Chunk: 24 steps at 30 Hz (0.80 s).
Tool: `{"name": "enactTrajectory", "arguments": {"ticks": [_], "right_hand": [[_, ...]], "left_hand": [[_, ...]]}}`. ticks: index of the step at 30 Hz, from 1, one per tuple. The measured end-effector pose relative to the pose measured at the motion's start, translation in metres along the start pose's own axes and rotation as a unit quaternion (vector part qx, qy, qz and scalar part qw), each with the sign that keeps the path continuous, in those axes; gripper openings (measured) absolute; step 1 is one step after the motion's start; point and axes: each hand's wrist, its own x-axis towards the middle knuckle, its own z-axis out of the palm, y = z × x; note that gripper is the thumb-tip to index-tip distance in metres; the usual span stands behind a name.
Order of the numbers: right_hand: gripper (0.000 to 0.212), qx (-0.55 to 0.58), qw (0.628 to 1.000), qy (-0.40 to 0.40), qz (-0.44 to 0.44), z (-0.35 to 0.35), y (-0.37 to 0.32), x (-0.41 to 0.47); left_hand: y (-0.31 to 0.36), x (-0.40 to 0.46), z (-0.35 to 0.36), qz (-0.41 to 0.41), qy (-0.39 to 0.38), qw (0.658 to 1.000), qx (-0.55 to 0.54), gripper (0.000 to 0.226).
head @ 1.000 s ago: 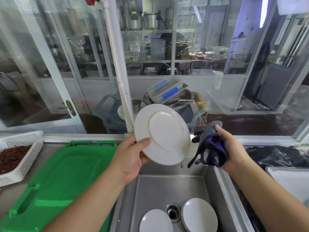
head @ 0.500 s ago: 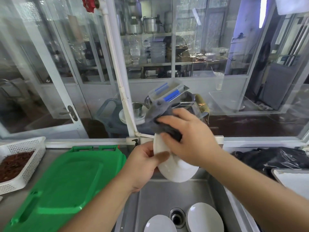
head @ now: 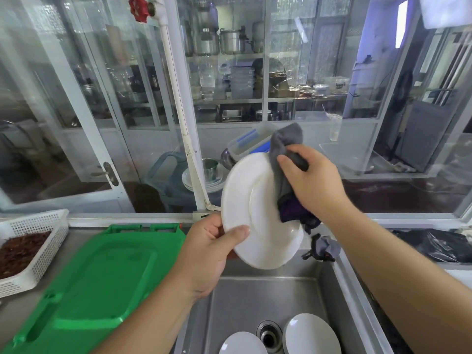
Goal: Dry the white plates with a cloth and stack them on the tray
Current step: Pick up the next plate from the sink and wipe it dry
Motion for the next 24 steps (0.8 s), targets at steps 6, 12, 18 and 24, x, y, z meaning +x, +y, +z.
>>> {"name": "enactTrajectory", "arguments": {"ticks": [6, 12, 18, 24], "right_hand": [[0.014, 0.312, 0.907, -0.072, 0.275, -0.005, 0.032, -0.011], [0.037, 0.420, 0.809, -0.063, 0.407, -0.002, 0.045, -0.039], [0.059, 0.484, 0.749, -0.083, 0.444, 0.014, 0.053, -0.071], [0.059, 0.580, 0.694, -0.033, 0.425, 0.025, 0.056, -0.086]], "left_hand": [[0.004, 0.000, 0.002, 0.034, 0.020, 0.999, 0.009, 0.025], [0.001, 0.003, 0.004, 0.031, 0.022, 0.999, 0.023, 0.021], [-0.007, 0.009, 0.013, 0.027, 0.051, 0.997, -0.042, 0.024], [-0.023, 0.007, 0.018, -0.020, 0.065, 0.989, -0.130, 0.036]]}}
